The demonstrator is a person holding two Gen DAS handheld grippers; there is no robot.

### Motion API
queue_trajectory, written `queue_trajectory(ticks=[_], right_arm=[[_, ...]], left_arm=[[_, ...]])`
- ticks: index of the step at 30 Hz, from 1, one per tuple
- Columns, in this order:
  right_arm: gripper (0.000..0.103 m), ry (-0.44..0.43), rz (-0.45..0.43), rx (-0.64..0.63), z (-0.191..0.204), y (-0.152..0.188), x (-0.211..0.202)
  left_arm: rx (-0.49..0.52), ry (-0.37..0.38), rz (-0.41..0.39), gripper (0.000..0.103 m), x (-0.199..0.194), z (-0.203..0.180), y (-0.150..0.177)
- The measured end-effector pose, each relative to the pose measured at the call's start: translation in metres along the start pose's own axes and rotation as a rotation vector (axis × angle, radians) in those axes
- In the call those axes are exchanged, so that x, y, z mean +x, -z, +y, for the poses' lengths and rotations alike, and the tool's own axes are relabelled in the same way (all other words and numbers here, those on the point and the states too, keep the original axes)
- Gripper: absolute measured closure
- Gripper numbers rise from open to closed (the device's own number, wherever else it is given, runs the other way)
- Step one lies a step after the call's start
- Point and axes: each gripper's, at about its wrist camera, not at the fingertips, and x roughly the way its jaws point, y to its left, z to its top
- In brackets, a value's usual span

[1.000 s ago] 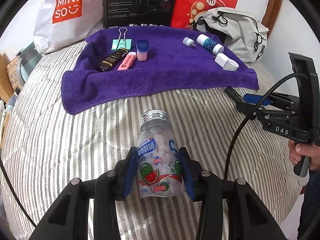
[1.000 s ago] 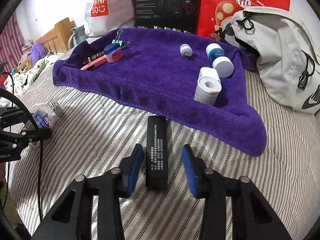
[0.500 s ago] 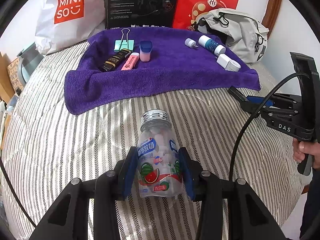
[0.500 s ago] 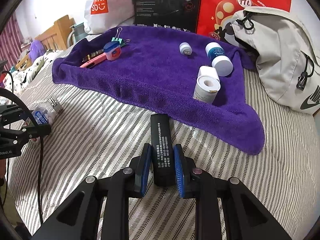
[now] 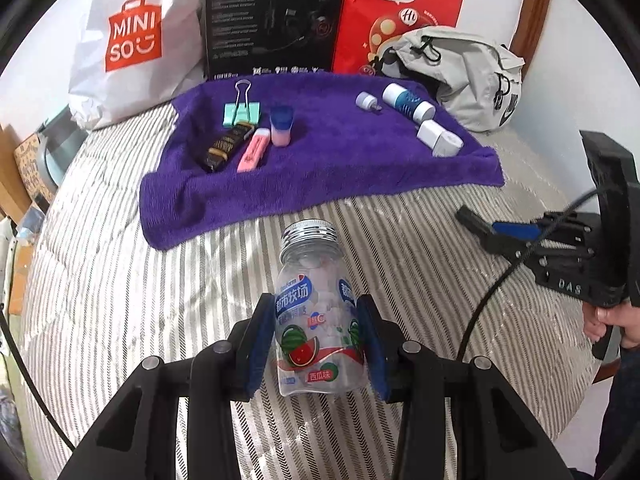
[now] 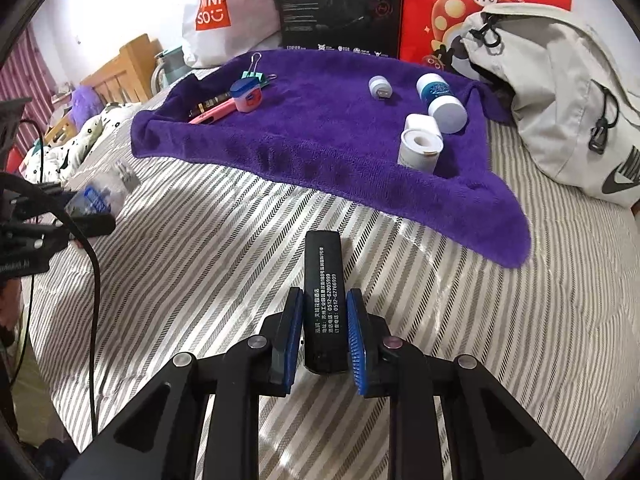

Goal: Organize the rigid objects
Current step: 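Carry the candy bottle and the black stick over the towel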

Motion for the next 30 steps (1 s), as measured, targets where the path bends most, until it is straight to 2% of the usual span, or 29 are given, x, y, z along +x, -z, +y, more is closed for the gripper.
queue_trajectory(ticks=[6, 14, 24, 30], right_arm=[[0.081, 0.003, -0.009, -0.002, 0.004, 0.002, -0.014], [0.081, -0.042, -0.01, -0.015, 0.006, -0.013, -0.018], [0.081, -0.057, -0.043, -0.017, -0.003, -0.06, -0.014], [0.081, -0.06, -0.058, -0.02, -0.012, -0.092, -0.002]], left_arm=[[0.014, 0.002, -0.019, 0.064, -0.012, -0.003, -0.017], [0.007, 0.014, -0.038, 0.064, -0.014, 0.001, -0.047], [-0.027, 0.039, -0.03, 0.064, 0.001, 0.021, -0.079], [-0.012, 0.062, -0.006, 0.064, 0.022, 0.027, -0.101]])
